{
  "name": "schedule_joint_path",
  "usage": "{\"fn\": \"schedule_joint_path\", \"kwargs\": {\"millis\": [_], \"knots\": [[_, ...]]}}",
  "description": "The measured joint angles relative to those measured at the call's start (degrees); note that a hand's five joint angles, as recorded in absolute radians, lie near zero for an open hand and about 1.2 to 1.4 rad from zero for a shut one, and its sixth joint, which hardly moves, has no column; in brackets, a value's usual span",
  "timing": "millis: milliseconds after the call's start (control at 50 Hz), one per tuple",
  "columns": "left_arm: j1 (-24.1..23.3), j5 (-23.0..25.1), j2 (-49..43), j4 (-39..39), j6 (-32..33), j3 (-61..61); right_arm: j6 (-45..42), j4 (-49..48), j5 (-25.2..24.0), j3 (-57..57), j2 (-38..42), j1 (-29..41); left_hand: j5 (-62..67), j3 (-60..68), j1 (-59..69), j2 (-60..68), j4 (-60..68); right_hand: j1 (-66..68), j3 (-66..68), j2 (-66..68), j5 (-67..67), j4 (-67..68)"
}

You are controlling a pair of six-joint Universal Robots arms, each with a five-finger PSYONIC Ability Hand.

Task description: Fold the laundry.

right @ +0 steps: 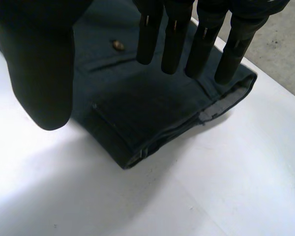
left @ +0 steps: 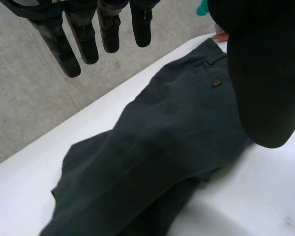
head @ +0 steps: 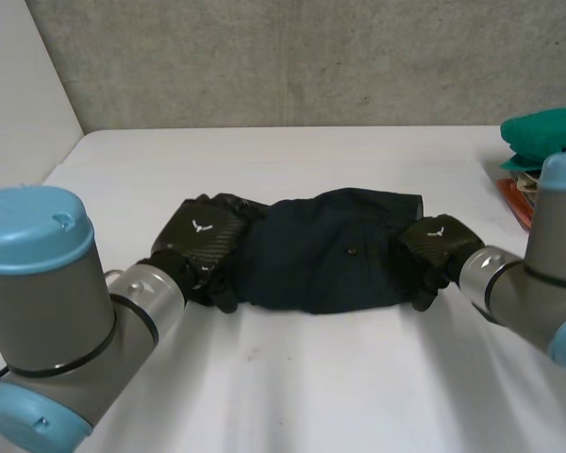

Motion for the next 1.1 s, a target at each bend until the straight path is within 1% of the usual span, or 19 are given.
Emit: {"fn": "schedule_joint_path", "kwargs": {"millis": [120,160,180,200,260,340,460,560,580,620,700,760,800,880,940,980,1000,1040,1100], "knots": [[-0.3,-1.0,-0.5,1.8,-1.5,-1.2,-1.1,-12.2,2.7,3.6,3.6,0.5,0.0,0.0,0.0,0.0,0.0,0.1,0.1,0.3,0.2,0.2],[-0.4,-1.5,-0.7,2.2,-1.6,-1.2,-1.3,-14.5,3.9,3.8,4.6,0.6,0.0,0.0,0.0,0.0,0.0,6.0,5.5,5.7,5.2,5.4],[-0.5,-1.9,-0.9,2.5,-1.6,-1.2,-1.4,-16.1,4.8,3.9,5.3,0.6,0.0,0.0,0.0,0.0,0.0,16.6,16.5,16.9,15.3,16.3],[-0.5,-2.1,-0.9,2.6,-1.6,-1.1,-1.4,-17.0,5.4,3.9,5.8,0.5,0.0,0.0,0.0,0.0,0.0,22.1,23.6,24.2,21.2,23.3],[-0.7,-2.7,-1.0,2.9,-1.6,-1.1,-1.2,-18.7,6.6,4.0,6.1,0.1,0.0,0.0,0.0,0.0,0.0,31.6,37.8,38.3,34.7,37.7],[-0.7,-3.2,-0.7,2.9,-1.5,-1.1,-0.5,-19.7,7.0,4.8,4.3,-1.3,0.0,0.0,0.0,0.0,0.0,31.6,40.1,38.7,35.9,40.4],[-0.2,-3.5,0.9,2.9,-1.5,-1.6,-1.9,-18.5,6.4,6.2,-1.3,-6.9,0.0,0.0,0.0,0.0,0.0,31.6,40.2,38.7,35.9,40.6],[0.6,-3.3,2.4,2.9,-1.6,-2.7,-8.7,-15.4,6.4,6.0,-4.2,-10.9,0.0,0.0,0.0,0.0,0.0,32.4,40.2,38.7,35.9,40.6],[1.0,-3.3,3.0,2.9,-1.6,-3.2,-12.5,-14.4,6.4,5.7,-5.1,-11.6,0.0,0.0,0.0,0.0,0.0,32.4,40.2,38.7,35.9,40.6],[1.3,-3.2,3.6,2.9,-1.6,-3.7,-15.9,-14.0,6.2,5.5,-5.9,-11.5,0.0,0.0,0.0,0.0,0.0,32.5,40.2,38.7,35.9,40.6],[1.9,-3.1,4.4,3.0,-1.7,-4.5,-21.6,-17.5,3.2,5.0,-7.7,-6.4,0.0,0.0,0.0,0.0,0.0,33.2,40.3,39.3,35.9,40.6],[2.3,-3.1,4.7,3.1,-1.7,-4.8,-23.2,-21.8,-0.8,5.5,-9.0,-0.4,0.0,0.0,0.0,0.0,0.0,33.2,40.3,39.3,35.9,40.6],[2.6,-3.2,4.9,3.1,-1.7,-5.0,-23.5,-25.1,-4.8,6.1,-9.2,4.7,0.0,0.0,0.0,0.0,0.0,33.2,40.3,39.3,36.0,40.6],[3.2,-3.7,5.2,3.2,-2.2,-5.1,-23.0,-29.3,-12.2,6.9,-7.0,13.4,0.0,0.0,0.0,0.0,0.0,33.2,40.3,39.3,37.4,40.6],[3.6,-4.6,5.6,3.3,-3.0,-5.1,-22.3,-30.2,-15.6,6.2,-4.0,17.6,0.0,0.0,0.0,0.0,0.0,33.9,40.1,38.9,37.3,40.5],[3.8,-5.8,5.9,3.4,-3.8,-5.0,-21.4,-29.9,-16.6,4.9,-1.8,19.8,0.0,0.0,0.0,0.0,0.0,21.4,24.6,23.6,22.5,24.8],[3.9,-6.6,6.1,3.5,-4.3,-4.9,-20.4,-29.3,-16.5,3.9,-0.6,20.7,0.0,0.0,0.0,0.0,0.0,8.2,11.7,10.3,10.5,13.1],[4.0,-7.9,6.4,3.6,-5.1,-4.5,-17.5,-27.9,-15.4,1.9,0.8,21.4,0.0,0.0,0.0,0.0,0.0,-8.3,-4.7,-6.1,-7.6,-4.7],[4.1,-9.2,6.6,3.7,-5.7,-3.6,-11.2,-26.0,-12.7,-0.5,1.7,21.2,0.0,0.0,0.0,0.0,0.0,-15.0,-14.8,-14.9,-15.7,-14.8]]}}
